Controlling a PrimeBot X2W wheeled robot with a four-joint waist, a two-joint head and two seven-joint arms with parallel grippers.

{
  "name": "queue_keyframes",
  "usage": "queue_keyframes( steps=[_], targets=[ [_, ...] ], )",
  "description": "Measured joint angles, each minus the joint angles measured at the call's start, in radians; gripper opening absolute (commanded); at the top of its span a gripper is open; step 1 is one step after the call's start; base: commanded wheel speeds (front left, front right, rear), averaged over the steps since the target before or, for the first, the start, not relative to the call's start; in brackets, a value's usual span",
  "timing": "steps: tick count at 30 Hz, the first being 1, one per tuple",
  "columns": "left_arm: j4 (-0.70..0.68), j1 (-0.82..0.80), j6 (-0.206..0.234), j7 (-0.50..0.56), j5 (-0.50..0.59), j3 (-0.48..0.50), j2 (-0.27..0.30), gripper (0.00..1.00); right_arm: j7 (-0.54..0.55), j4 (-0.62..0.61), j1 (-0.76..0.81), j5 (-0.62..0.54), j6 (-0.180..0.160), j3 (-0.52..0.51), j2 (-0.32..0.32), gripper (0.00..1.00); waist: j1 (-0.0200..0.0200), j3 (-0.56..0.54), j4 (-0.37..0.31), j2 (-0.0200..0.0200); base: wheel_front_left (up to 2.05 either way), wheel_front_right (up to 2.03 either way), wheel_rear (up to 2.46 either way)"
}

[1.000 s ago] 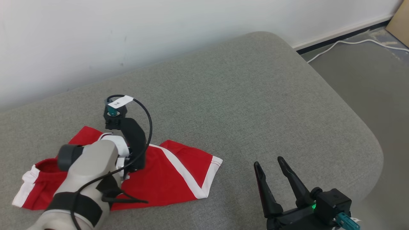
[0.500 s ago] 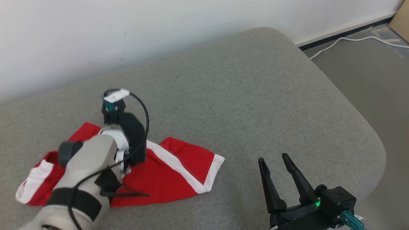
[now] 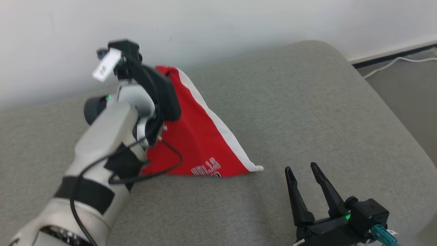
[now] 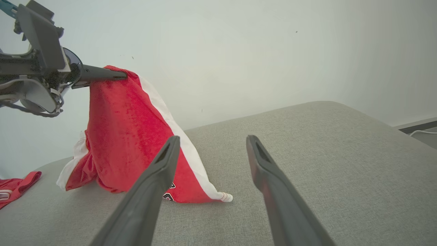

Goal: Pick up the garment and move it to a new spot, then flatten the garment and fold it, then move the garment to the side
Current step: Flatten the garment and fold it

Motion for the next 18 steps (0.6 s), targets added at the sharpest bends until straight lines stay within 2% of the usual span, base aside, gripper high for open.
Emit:
queue_keyframes(
  steps=[5,11,17,18],
  targets=[
    [-0.01,0.178,-0.005,-0.069,0.006,-0.028,0.009,0.0,0.0,-0.003,0.018,0.0,-0.001,-0.009,-0.017,1.0,0.0,-0.011,0.056,0.0,0.0,0.0,0.0],
    [0.01,0.403,0.006,-0.157,0.01,-0.023,0.11,0.0,0.002,-0.014,0.038,0.0,-0.004,-0.019,-0.032,1.0,0.0,-0.025,0.129,0.0,0.0,0.0,0.0],
    [0.0,0.484,0.011,-0.208,0.005,-0.023,0.104,0.0,0.009,-0.035,0.065,0.0,-0.005,-0.031,-0.037,1.0,-0.0001,-0.039,0.205,0.0,0.0,0.0,0.0],
    [-0.006,0.49,0.011,-0.215,0.003,-0.023,0.104,0.22,0.009,-0.036,0.067,0.0,-0.008,-0.033,-0.037,1.0,-0.0001,-0.041,0.218,0.0,0.0,0.0,0.0]
  ],
)
